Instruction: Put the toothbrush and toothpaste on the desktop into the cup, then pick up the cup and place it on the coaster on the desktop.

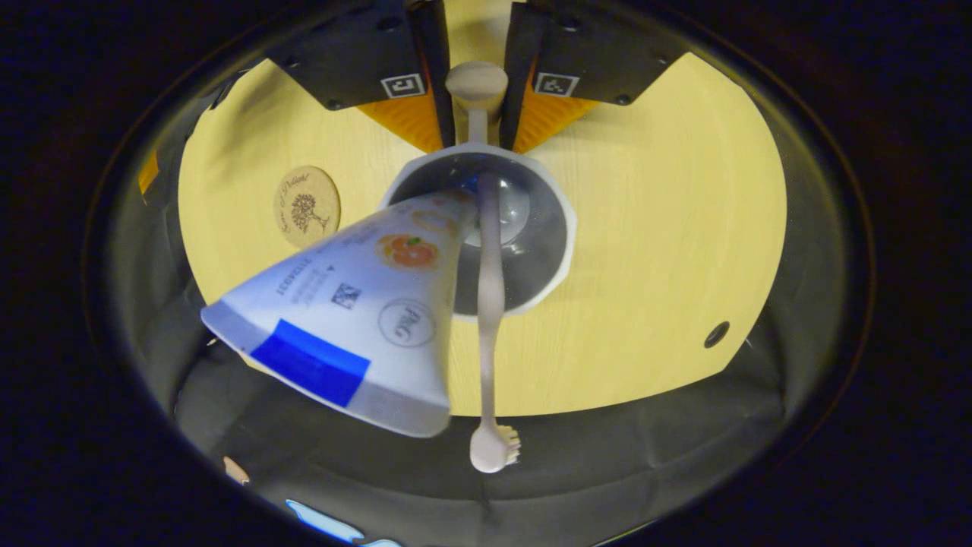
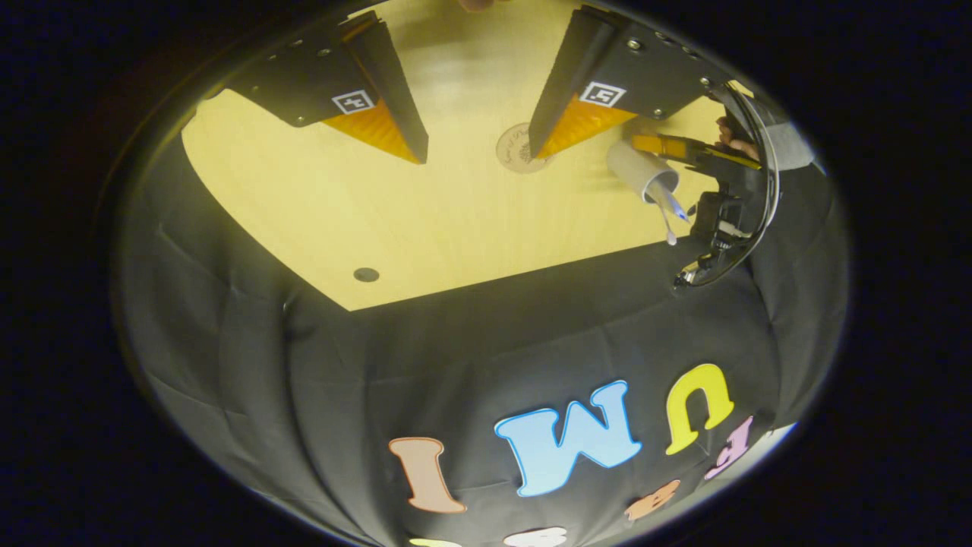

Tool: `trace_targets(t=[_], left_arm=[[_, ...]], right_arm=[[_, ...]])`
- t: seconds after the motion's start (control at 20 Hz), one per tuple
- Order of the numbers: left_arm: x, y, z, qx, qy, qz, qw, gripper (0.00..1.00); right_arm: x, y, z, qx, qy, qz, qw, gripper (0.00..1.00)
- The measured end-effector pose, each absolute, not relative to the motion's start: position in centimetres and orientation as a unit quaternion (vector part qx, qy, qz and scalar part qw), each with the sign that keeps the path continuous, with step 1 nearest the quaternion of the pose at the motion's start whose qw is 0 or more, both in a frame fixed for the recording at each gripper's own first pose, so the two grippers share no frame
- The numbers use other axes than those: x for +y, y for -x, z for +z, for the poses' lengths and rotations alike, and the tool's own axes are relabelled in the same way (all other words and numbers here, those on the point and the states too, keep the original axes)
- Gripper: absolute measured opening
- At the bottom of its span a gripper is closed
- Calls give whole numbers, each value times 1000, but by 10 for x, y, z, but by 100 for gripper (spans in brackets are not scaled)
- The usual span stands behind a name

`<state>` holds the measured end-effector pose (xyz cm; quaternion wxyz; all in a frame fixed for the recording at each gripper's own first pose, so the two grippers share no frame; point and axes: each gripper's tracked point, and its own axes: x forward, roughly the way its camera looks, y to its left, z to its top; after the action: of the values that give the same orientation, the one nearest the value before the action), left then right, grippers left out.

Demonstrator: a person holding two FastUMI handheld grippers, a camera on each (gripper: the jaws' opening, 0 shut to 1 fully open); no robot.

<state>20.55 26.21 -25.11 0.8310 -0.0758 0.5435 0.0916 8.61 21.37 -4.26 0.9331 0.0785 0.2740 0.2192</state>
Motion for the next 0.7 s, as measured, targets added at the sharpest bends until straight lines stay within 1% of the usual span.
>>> trace_targets(t=[0.05,0.1,0.15,0.2,0.25,0.45,0.7], left_arm=[[262,-206,-250,542,72,90,832,43],[260,-209,-253,539,74,91,834,37],[260,-210,-253,536,74,91,836,36],[261,-210,-254,535,73,90,837,30],[261,-210,-252,533,75,91,838,36],[254,-211,-245,528,79,85,841,36],[240,-219,-207,516,49,68,853,36]], right_arm=[[212,-87,-43,274,-79,219,933,82],[211,-87,-43,274,-79,218,933,82],[210,-87,-42,274,-80,218,933,83],[209,-87,-41,273,-81,218,934,82],[208,-87,-40,272,-81,218,934,83],[206,-89,-38,269,-83,217,935,83],[204,-89,-35,266,-86,219,935,83]])
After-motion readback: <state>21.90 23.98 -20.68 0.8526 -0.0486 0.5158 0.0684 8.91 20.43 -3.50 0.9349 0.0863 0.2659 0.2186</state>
